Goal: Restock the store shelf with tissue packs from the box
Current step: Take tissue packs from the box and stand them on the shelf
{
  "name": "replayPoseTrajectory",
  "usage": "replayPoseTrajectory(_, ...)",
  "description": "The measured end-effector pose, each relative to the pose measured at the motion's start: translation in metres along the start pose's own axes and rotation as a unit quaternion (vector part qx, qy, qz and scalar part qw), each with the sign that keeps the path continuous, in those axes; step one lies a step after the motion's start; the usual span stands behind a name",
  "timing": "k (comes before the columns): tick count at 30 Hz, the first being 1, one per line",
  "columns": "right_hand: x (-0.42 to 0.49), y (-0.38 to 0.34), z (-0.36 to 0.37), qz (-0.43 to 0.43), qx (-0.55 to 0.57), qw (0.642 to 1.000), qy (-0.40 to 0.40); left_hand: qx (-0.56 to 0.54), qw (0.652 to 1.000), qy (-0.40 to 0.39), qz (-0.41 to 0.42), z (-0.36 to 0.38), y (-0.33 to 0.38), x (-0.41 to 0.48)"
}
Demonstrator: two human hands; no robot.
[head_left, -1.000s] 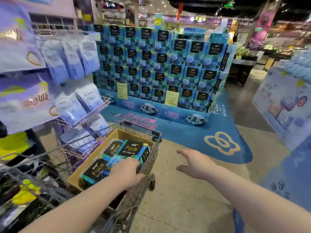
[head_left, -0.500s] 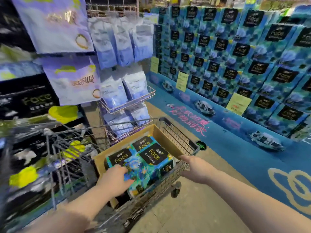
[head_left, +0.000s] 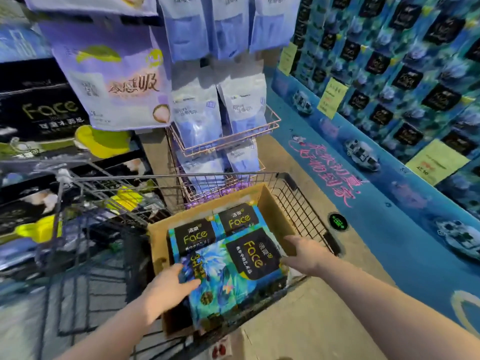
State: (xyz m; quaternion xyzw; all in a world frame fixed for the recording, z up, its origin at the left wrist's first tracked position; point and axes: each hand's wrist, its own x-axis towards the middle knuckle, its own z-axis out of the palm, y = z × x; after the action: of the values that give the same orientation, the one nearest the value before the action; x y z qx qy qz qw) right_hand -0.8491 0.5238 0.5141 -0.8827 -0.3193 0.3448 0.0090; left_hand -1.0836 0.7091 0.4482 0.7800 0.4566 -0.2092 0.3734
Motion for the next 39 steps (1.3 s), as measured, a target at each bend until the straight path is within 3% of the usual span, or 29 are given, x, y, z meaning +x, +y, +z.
replayPoseTrajectory(5, 0.044, -0.003, 0.006, 0.005, 0.001, 0.998, -0.066, -0.058, 0.997, -0.022, -0.043, 0.012, 0.0, 0.015)
replayPoseTrajectory(9, 0.073, -0.004, 0.017, 0.006, 0.077, 0.99, -0.117, -0.116, 0.987, -0.009, -0.113, 0.024, 0.004, 0.024)
replayPoseTrajectory(16, 0.103, 0.012, 0.047, 0.035, 0.211, 0.965, -0.152, -0.309, 0.924, 0.016, -0.225, 0.062, 0.005, 0.035)
replayPoseTrajectory(21, 0.104, 0.027, 0.067, 0.088, 0.334, 0.919, -0.19, -0.447, 0.867, 0.041, -0.219, 0.104, -0.017, 0.042)
replayPoseTrajectory(26, 0.103, 0.021, 0.059, 0.071, 0.385, 0.898, -0.199, -0.485, 0.849, 0.081, -0.195, 0.104, -0.011, 0.037)
replayPoseTrajectory(32, 0.095, 0.003, 0.017, -0.01, 0.378, 0.912, -0.159, -0.502, 0.834, 0.155, -0.169, 0.061, 0.033, -0.003)
replayPoseTrajectory(39, 0.08, -0.036, -0.037, -0.144, 0.394, 0.898, -0.135, -0.504, 0.815, 0.265, -0.109, 0.007, 0.054, -0.049)
